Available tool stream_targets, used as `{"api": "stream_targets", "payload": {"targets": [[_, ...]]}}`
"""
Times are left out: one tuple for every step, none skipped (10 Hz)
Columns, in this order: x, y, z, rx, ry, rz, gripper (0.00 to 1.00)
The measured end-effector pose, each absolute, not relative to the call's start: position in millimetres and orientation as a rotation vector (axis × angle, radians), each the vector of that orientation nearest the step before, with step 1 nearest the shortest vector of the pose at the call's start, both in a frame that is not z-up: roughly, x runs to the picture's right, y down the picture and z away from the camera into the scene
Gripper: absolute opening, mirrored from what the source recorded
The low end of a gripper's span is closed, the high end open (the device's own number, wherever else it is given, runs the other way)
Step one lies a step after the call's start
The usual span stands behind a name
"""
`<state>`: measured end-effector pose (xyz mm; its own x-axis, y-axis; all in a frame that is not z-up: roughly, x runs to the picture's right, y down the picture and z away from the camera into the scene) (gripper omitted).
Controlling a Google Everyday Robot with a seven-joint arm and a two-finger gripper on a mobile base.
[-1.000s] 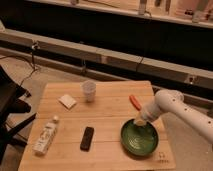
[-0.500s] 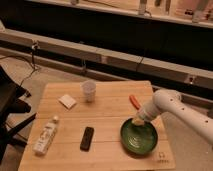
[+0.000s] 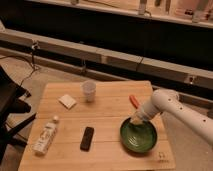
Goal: Push the ceramic bowl across the table
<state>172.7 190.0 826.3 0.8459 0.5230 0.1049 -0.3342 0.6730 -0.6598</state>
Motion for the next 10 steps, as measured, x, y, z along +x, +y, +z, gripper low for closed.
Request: {"api": "stream_targets", "payload": {"targets": [[172,190,827,-0.675,-0.300,0.490,0.04],[170,189,827,-0.673,-0.302,0.488,0.04],[168,189,828,-0.671,-0.304,0.484,0.04],[164,189,828,-0.670,-0.307,0.478,0.04],[157,189,829,-0.669,-0.311,0.472,0.04],[151,187,830,-0.668,-0.316,0.467,0.04],[150,187,830,-0.665,-0.317,0.465,0.04],[150,188,830,-0.664,-0.318,0.464,0.04],[148,187,830,-0.662,-0.320,0.461,0.04],[145,188,830,-0.662,-0.322,0.457,0.04]]}}
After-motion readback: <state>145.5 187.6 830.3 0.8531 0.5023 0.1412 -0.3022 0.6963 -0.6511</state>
